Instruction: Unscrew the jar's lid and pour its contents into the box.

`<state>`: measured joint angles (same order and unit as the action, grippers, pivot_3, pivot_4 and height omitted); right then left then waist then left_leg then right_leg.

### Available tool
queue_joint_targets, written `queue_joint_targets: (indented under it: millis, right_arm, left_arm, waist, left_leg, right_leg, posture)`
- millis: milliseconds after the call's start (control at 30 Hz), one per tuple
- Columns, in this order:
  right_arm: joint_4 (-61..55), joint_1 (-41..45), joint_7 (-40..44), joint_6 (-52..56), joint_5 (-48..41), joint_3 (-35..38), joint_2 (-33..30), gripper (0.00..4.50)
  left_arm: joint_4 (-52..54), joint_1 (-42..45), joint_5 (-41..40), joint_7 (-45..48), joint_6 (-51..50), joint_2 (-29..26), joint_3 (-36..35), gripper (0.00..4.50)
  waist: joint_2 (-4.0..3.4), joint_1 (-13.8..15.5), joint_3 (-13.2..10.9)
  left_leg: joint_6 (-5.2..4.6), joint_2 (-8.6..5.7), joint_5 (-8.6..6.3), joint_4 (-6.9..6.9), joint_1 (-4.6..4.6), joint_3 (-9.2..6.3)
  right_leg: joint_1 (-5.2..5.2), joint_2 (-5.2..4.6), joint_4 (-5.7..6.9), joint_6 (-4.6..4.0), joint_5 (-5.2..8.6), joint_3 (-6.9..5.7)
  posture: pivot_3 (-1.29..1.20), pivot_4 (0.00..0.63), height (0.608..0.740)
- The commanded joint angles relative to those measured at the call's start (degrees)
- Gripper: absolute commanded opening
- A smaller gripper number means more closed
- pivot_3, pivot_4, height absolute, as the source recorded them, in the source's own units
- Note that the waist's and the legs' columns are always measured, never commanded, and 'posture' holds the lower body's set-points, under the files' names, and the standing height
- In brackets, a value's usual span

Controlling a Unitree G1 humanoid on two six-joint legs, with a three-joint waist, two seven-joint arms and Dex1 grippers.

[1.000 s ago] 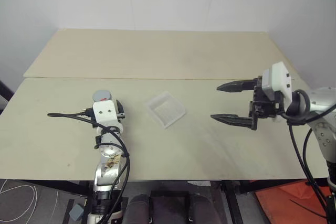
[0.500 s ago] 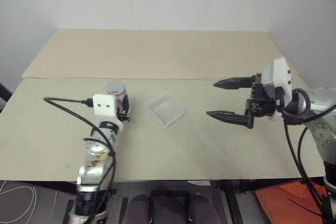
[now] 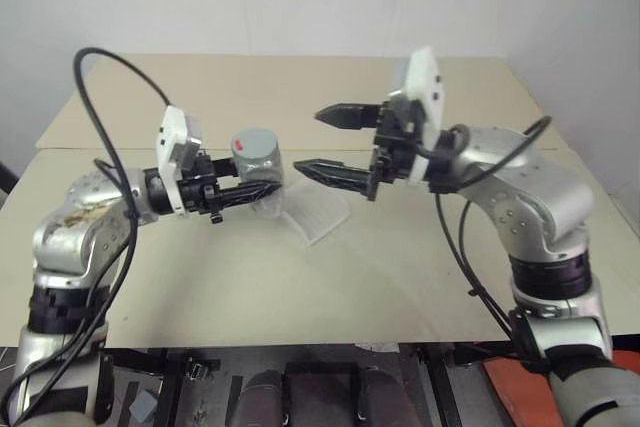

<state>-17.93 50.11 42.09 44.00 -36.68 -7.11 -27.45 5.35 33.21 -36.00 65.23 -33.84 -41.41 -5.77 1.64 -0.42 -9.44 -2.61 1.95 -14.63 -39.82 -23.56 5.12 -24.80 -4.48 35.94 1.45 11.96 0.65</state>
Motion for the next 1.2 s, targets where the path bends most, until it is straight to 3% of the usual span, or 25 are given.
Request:
queue_joint_targets:
  millis: [33,600,700,833,933,1200]
  right_arm:
    - [-0.20,3.75,-1.71,3.11,-0.42,-0.44,1.70,4.50]
    - [2.28,5.76,-2.99,6.10,1.65,-2.37,6.84,4.50]
    - [2.84,5.83,-2.26,5.77,1.57,-2.42,7.22,3.96]
    - [4.30,5.90,-0.63,4.32,1.56,-1.94,7.99,2.75]
    - [6.51,5.76,6.02,0.01,0.11,-1.33,8.38,2.75]
    - [20.52,10.99,40.85,-14.04,-0.94,-4.43,6.73,2.75]
  left_arm:
    - [-3.74,4.93,1.21,5.49,4.54,-0.15,1.76,1.93]
    - [-5.06,5.49,2.98,9.02,9.56,2.13,3.45,1.93]
    - [-5.17,5.69,2.81,9.26,9.62,1.82,3.22,1.93]
    - [-5.20,6.10,2.33,11.05,10.09,1.30,3.32,1.93]
    - [-5.13,6.36,1.33,13.24,10.13,0.96,3.40,1.93]
    - [-2.68,7.37,-5.19,26.36,6.16,-1.43,5.43,1.93]
  waist:
    - [0.00,-0.02,0.00]
    - [0.00,-0.31,0.00]
    - [-0.01,-0.31,0.00]
    - [0.00,-0.32,0.00]
    - [-0.01,-0.33,0.00]
    - [-0.02,-0.36,-0.01]
  left_leg:
    - [0.00,0.00,0.00,-0.02,-0.19,0.02]
    - [-0.01,0.02,0.01,-0.03,-0.48,0.01]
    - [-0.01,0.02,0.01,-0.04,-0.48,0.01]
    - [-0.01,0.02,0.01,-0.03,-0.48,0.00]
    - [-0.01,0.02,0.01,-0.04,-0.48,0.01]
    - [-0.03,0.02,0.00,-0.10,-0.51,-0.01]
  right_leg:
    - [-0.17,0.00,0.03,0.00,-0.01,0.01]
    - [-0.43,0.03,0.17,0.02,-0.01,-0.01]
    - [-0.43,0.03,0.16,0.02,-0.02,-0.01]
    - [-0.42,0.04,0.18,0.02,-0.02,-0.01]
    - [-0.43,0.04,0.17,0.02,-0.02,-0.02]
    - [-0.40,0.06,0.15,0.04,-0.02,-0.05]
  posture:
    - [0.00,0.150,0.740]
    - [0.00,0.150,0.740]
    - [0.00,0.150,0.740]
    - [0.00,0.150,0.740]
    - [0.00,0.150,0.740]
    - [0.00,0.150,0.740]
